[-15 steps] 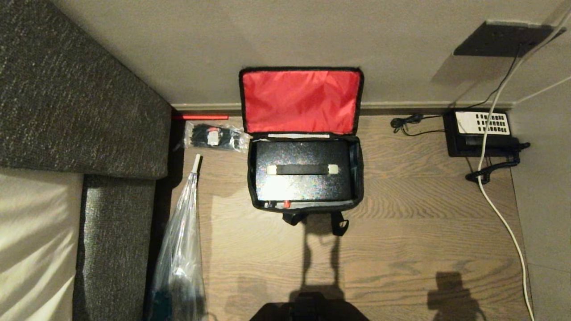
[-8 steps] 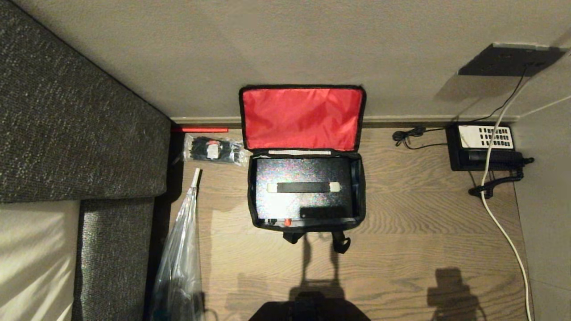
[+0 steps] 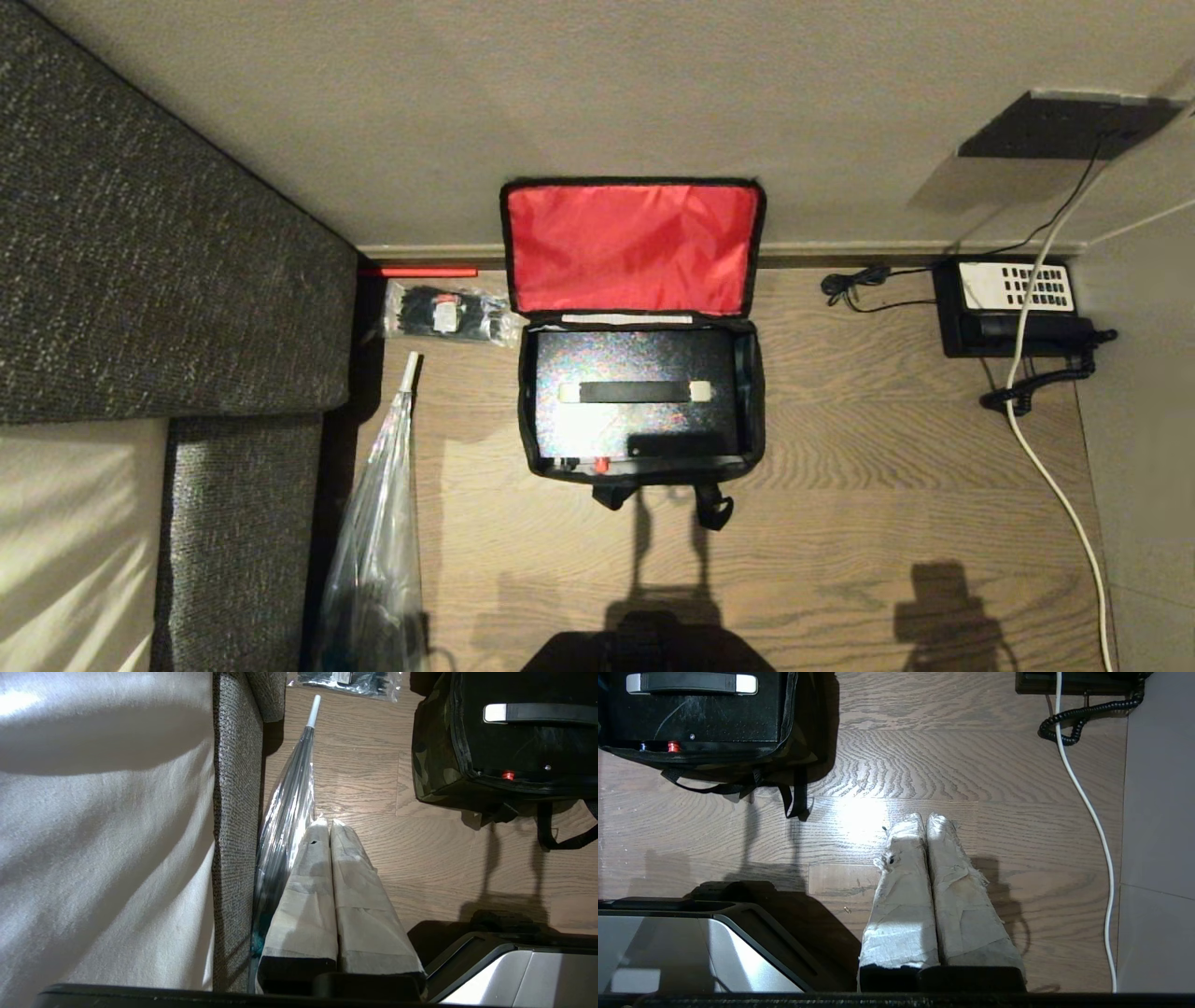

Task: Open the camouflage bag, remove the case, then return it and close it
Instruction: Grip the handle

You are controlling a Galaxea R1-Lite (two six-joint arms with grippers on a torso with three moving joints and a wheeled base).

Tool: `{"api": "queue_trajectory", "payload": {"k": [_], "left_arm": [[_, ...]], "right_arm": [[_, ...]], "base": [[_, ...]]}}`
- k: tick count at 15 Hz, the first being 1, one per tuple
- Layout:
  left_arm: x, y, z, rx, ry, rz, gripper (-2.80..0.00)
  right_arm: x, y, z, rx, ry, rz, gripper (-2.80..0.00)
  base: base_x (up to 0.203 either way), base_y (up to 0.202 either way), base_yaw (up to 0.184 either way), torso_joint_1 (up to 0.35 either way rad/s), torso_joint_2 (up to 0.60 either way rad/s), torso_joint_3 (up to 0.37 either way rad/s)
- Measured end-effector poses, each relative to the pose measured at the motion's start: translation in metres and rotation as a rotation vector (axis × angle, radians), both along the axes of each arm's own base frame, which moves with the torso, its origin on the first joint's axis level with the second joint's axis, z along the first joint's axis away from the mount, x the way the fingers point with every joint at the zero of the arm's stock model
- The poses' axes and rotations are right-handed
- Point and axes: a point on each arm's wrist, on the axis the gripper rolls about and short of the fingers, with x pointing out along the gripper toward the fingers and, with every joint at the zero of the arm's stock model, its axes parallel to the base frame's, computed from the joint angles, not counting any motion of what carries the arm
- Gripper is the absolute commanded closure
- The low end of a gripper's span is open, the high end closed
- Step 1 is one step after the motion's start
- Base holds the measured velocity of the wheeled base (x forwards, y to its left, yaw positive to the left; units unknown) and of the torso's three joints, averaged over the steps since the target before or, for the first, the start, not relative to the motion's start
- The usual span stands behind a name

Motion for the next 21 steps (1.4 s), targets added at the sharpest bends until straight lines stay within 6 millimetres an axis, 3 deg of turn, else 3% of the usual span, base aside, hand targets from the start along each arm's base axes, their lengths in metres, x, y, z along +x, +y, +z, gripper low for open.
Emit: {"api": "queue_trajectory", "payload": {"k": [21], "left_arm": [[0.0, 0.0, -0.0002, 0.0, 0.002, -0.001, 0.0]], "right_arm": [[0.0001, 0.0, 0.0, 0.0, 0.001, 0.0, 0.0]], "base": [[0.0, 0.0, 0.0, 0.001, 0.0, 0.012]]}}
